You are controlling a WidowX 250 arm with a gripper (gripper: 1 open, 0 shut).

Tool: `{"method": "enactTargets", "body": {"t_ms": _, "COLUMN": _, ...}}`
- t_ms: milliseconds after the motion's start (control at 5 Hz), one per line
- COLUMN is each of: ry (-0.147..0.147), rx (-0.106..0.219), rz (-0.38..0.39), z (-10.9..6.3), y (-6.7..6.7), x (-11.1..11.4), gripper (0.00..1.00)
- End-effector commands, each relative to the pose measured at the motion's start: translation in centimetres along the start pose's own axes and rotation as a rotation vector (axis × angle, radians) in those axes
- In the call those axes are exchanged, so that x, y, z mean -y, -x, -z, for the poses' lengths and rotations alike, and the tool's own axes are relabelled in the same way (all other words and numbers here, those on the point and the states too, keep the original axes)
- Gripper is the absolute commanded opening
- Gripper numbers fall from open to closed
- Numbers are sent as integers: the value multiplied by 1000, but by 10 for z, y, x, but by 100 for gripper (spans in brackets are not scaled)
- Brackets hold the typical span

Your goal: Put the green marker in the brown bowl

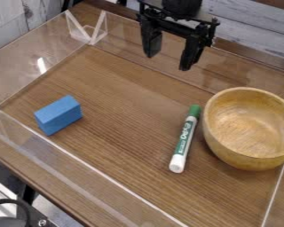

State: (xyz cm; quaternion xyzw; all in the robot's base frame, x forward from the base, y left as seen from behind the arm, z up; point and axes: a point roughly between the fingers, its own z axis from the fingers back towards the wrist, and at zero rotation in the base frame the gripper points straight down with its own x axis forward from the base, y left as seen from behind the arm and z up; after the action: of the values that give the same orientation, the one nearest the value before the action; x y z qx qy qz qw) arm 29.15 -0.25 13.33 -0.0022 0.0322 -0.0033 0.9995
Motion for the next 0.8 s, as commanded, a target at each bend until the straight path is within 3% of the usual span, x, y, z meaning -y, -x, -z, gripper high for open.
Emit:
{"method": "enactTargets", "body": {"t_ms": 0, "ry": 4, "rx": -14, "rz": -6, "z": 7, "y": 6, "x": 4, "gripper": 100}}
{"method": "enactTargets", "body": {"t_ms": 200, "ry": 21, "rx": 11, "rz": -14, "z": 14, "y": 27, "x": 17, "gripper": 100}}
{"method": "enactTargets", "body": {"t_ms": 600, "ry": 35, "rx": 31, "rz": -26, "z": 21, "y": 42, "x": 32, "gripper": 100}}
